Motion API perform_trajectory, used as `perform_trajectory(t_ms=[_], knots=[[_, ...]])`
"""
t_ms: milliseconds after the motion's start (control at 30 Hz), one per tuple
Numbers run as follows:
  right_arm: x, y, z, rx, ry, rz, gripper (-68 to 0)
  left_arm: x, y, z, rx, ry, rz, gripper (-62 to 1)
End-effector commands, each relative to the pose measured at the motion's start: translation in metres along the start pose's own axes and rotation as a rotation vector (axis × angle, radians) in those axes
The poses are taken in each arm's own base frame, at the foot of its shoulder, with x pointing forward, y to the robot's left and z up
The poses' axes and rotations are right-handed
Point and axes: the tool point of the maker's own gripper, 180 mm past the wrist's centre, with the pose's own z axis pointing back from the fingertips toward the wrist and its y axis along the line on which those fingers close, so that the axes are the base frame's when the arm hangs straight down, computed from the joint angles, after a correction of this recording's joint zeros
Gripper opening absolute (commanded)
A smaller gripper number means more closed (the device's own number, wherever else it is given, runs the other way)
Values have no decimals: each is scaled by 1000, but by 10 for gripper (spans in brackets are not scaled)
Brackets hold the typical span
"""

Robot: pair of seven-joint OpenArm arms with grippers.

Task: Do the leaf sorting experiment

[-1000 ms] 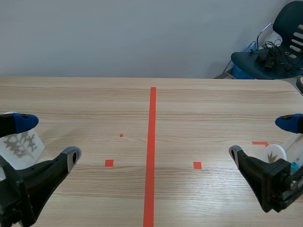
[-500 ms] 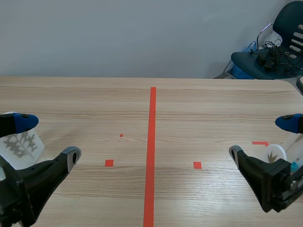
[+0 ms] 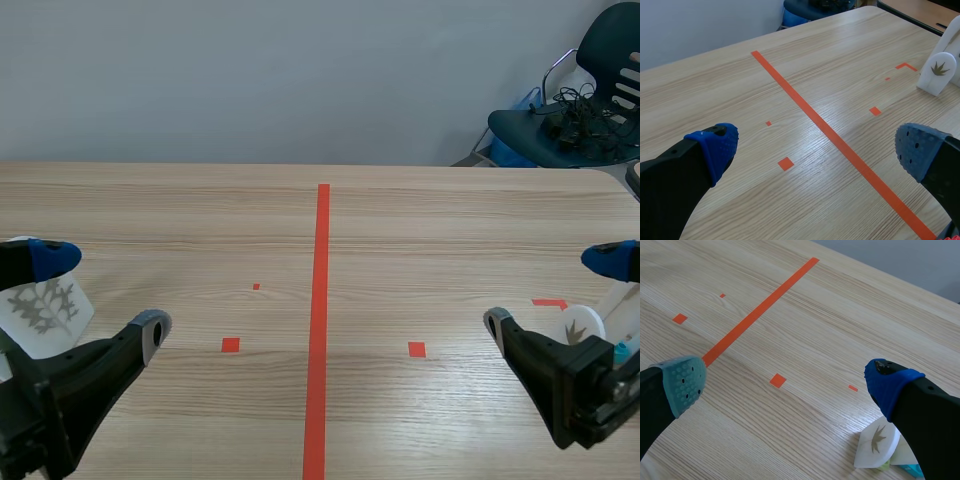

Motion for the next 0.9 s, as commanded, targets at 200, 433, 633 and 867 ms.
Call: perform_trajectory(t_ms=[200, 433, 633, 867], knots=[[11, -2, 0, -1, -35, 12, 4, 8, 0, -1, 0, -30, 1, 14], [11, -2, 0, -1, -35, 12, 4, 8, 0, -1, 0, -30, 1, 14], [11, -2, 0, -1, -35, 12, 4, 8, 0, -1, 0, -30, 1, 14], [11, -2, 0, -1, -35, 12, 4, 4, 0, -1, 0, -7, 1, 14]])
